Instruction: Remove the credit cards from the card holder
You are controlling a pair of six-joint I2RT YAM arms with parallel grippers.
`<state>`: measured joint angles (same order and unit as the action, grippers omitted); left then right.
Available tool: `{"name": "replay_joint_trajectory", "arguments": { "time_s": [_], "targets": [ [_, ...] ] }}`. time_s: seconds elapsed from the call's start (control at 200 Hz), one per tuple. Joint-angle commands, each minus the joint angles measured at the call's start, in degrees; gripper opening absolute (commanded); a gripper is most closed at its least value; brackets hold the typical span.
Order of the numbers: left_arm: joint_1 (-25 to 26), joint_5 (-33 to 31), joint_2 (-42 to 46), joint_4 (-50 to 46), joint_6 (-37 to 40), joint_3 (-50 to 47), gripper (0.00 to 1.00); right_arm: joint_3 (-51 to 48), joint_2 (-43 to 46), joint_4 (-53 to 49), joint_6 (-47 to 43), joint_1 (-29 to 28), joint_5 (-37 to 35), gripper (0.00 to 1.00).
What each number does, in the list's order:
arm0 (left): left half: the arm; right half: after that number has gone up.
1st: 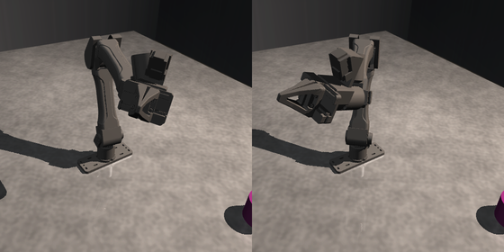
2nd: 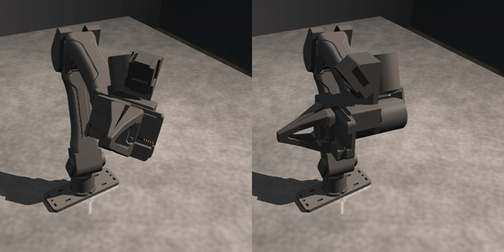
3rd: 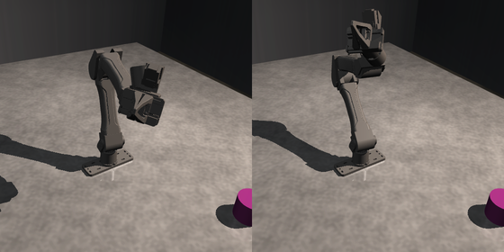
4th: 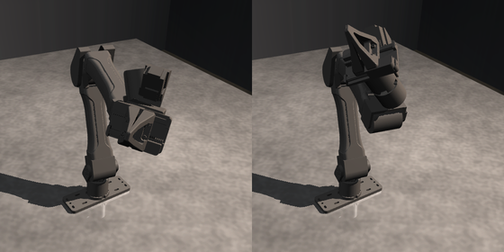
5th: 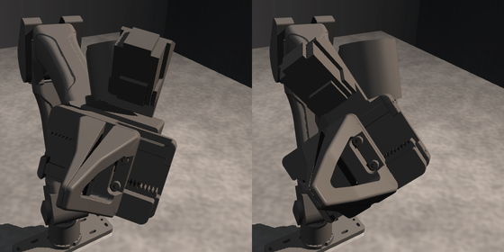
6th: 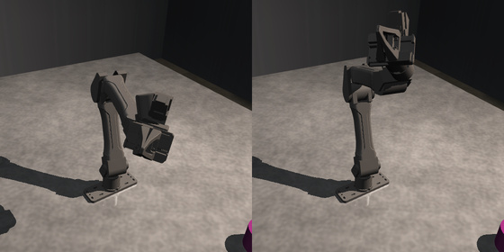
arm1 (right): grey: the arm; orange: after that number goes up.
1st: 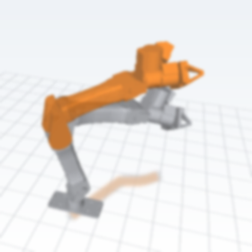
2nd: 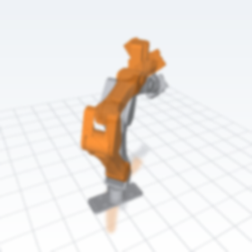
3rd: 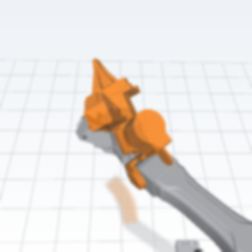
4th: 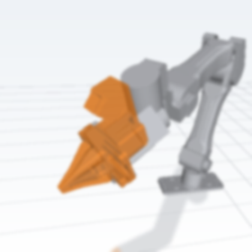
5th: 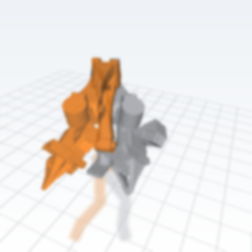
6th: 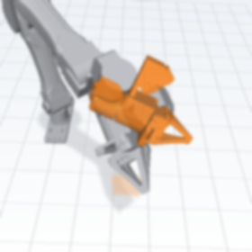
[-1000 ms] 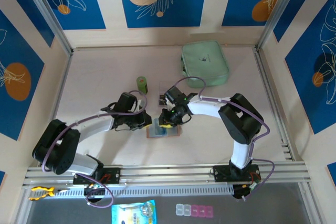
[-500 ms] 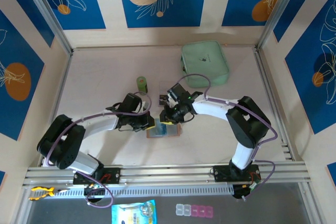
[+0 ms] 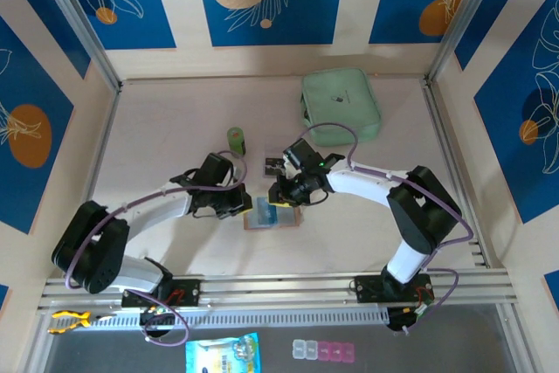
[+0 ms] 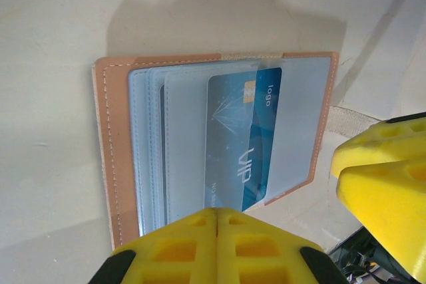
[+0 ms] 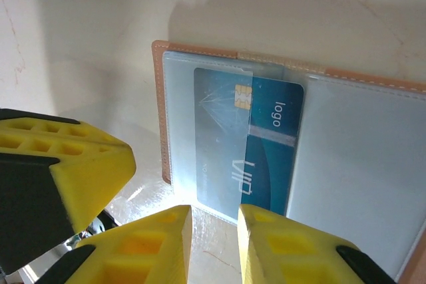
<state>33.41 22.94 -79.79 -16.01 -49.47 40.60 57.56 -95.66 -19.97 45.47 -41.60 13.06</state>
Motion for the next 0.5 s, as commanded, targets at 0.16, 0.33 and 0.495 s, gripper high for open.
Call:
{"name": "replay_joint_trajectory", "arguments": {
  "time_s": [0.16, 0.33, 0.495],
  "targets": [
    [0.1, -1.5, -0.4, -5.9, 2.6, 5.7, 0.06, -1.1, 0.8, -0.2, 1.2, -0.2, 0.8, 0.27],
    [0.2, 0.8, -2.0, -0.5, 0.9, 2.8, 0.06, -1.5, 0.0, -0.2, 1.6, -0.4, 0.8, 0.27],
    [1.1, 2.8, -3.6, 6.2, -1.1, -1.1, 0.05, -2.0, -1.0, 1.6, 2.4, -0.2, 2.1, 0.27]
  ]
}}
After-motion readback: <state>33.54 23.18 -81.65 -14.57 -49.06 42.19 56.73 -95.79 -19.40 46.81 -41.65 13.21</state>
